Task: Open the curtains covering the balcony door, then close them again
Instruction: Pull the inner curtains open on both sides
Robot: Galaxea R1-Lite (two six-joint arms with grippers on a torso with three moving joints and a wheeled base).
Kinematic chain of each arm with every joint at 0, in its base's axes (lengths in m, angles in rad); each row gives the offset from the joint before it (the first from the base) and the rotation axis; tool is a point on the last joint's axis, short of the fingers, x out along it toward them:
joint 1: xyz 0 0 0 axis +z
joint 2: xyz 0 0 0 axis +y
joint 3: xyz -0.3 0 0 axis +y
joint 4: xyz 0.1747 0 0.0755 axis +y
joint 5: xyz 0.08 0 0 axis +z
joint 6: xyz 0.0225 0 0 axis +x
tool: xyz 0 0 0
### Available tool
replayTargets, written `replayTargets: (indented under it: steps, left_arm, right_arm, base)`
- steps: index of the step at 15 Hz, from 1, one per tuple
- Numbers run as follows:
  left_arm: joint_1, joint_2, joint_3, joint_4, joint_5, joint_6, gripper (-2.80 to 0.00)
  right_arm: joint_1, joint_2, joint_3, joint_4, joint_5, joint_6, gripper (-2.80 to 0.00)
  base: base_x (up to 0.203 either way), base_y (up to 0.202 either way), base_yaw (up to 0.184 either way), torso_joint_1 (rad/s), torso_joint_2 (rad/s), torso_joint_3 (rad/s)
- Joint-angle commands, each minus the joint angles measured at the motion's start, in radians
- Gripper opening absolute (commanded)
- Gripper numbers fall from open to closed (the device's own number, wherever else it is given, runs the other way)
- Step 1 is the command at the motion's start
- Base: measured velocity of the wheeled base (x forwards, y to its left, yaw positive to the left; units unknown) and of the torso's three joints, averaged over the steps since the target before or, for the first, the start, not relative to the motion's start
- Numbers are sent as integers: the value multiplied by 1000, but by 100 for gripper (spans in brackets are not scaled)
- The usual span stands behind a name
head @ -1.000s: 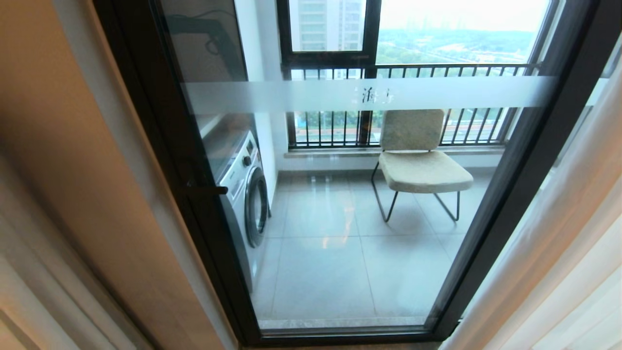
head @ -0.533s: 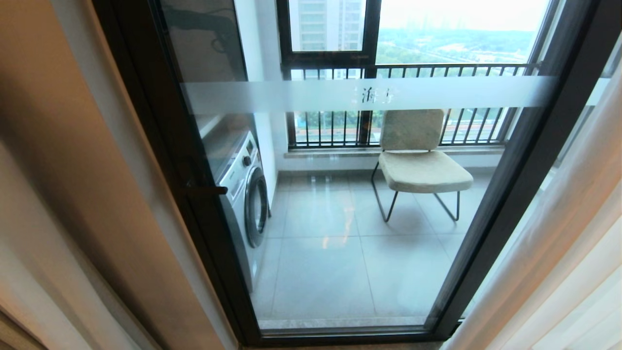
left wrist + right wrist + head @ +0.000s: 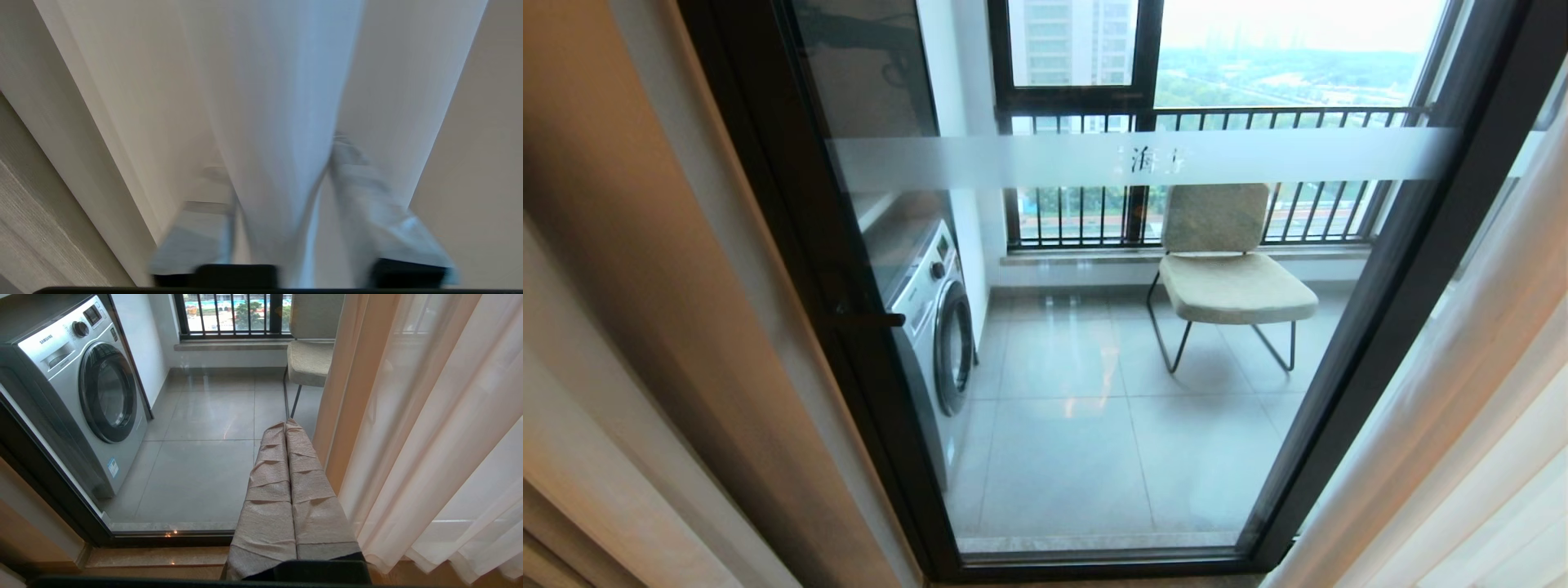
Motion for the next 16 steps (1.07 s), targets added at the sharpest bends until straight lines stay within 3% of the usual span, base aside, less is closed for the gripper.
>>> replayTargets:
  steps: [1, 4, 11, 12, 16]
  left_arm:
    - [3, -43, 17, 0, -1, 0, 0]
    - [6, -116, 86, 1, -1, 0, 0]
    - [9, -423, 407, 2, -1, 0, 0]
    - [9, -459, 447, 2, -1, 0, -280]
    - [9, -570, 576, 2, -1, 0, -280]
  right_arm:
    - [0, 0, 0, 0, 0, -1, -280]
    - [0, 0, 0, 0, 0, -1, -280]
    - [0, 0, 0, -1, 0, -1, -280]
    - [0, 0, 0, 0, 0, -1, -280]
    - [0, 0, 0, -1, 0, -1, -280]
  base:
    - [0, 0, 0, 0, 0, 0]
    - [0, 0, 0, 0, 0, 0]
    - [0, 0, 0, 0, 0, 0]
    - [0, 0, 0, 0, 0, 0]
    - [0, 0, 0, 0, 0, 0]
